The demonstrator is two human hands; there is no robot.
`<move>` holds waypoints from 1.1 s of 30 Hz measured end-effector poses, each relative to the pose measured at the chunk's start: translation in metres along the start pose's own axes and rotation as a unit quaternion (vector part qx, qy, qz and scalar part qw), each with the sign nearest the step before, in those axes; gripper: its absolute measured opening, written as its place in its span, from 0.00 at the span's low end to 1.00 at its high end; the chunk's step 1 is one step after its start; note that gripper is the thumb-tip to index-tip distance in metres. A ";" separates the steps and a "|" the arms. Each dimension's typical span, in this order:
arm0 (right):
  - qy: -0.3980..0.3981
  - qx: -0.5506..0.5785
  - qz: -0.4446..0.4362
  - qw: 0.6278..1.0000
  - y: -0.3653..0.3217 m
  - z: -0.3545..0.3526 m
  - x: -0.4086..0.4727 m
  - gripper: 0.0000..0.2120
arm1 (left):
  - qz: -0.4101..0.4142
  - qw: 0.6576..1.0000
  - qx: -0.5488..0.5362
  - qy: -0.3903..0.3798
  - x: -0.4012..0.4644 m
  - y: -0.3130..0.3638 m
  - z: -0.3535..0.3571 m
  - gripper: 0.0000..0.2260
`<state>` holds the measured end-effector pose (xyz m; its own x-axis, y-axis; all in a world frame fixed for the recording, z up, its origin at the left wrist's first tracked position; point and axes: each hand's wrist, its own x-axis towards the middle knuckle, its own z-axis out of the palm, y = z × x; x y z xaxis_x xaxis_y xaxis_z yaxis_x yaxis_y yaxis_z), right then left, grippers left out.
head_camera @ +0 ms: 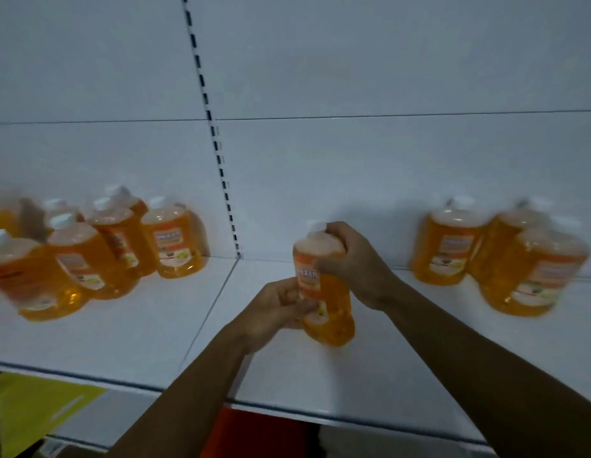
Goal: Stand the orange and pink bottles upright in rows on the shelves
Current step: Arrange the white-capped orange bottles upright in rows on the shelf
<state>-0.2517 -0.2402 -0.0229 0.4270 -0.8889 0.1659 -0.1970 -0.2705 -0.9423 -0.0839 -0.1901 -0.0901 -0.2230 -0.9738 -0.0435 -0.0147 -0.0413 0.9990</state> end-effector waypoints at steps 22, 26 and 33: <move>0.191 -0.383 -0.048 0.902 0.050 -0.172 -0.055 0.35 | 0.094 0.972 0.168 0.134 0.133 -0.006 0.184 0.25; 0.209 -0.409 -0.066 0.885 0.054 -0.171 -0.054 0.36 | 0.075 0.971 0.178 0.141 0.139 -0.006 0.191 0.27; 0.188 -0.435 -0.081 0.877 0.057 -0.176 -0.060 0.38 | 0.049 0.961 0.216 0.165 0.144 -0.006 0.206 0.30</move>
<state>-0.4445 -0.2671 -0.0353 0.2222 -0.8278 0.5152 -0.8295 -0.4382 -0.3463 -0.3167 -0.2842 -0.1029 0.0756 -0.9893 0.1248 -0.4280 0.0808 0.9002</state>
